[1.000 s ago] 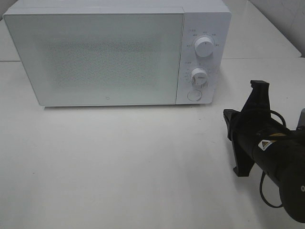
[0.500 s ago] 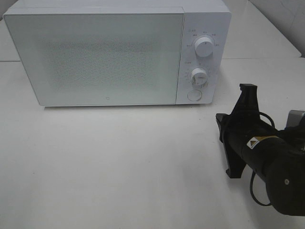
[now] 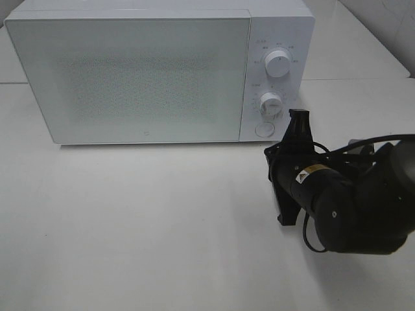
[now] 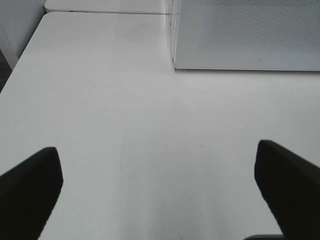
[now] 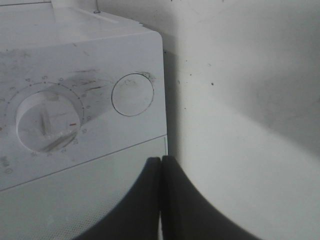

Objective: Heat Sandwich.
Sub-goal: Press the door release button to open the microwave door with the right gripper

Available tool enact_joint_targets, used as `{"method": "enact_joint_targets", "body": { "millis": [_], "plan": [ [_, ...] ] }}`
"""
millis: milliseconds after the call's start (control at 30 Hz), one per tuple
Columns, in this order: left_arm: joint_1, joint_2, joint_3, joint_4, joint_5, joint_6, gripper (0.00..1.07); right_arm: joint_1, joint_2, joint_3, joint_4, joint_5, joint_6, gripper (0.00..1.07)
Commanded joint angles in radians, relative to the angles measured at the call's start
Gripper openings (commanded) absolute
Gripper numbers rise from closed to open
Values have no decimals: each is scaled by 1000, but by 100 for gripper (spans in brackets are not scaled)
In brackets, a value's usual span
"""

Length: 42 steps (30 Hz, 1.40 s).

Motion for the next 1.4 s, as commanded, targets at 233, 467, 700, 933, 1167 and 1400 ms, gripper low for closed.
{"method": "enact_joint_targets", "body": {
  "millis": [233, 467, 700, 933, 1167, 1400],
  "plan": [
    [-6, -7, 1, 2, 0, -4, 100, -95, 47, -109, -99, 41, -19, 0],
    [-6, -7, 1, 2, 0, -3, 100, -137, 100, -195, -118, 84, -42, 0],
    [-6, -7, 1, 2, 0, -3, 100, -139, 144, -243, -109, 104, -47, 0],
    [-6, -7, 1, 2, 0, -4, 100, -151, 190, -289, -89, 73, -53, 0],
    [-6, -7, 1, 2, 0, -4, 100, -151, 190, -300, -67, 21, -94, 0],
    [-6, -7, 1, 2, 0, -4, 100, -151, 186, -300, -67, -59, -94, 0]
  ]
}}
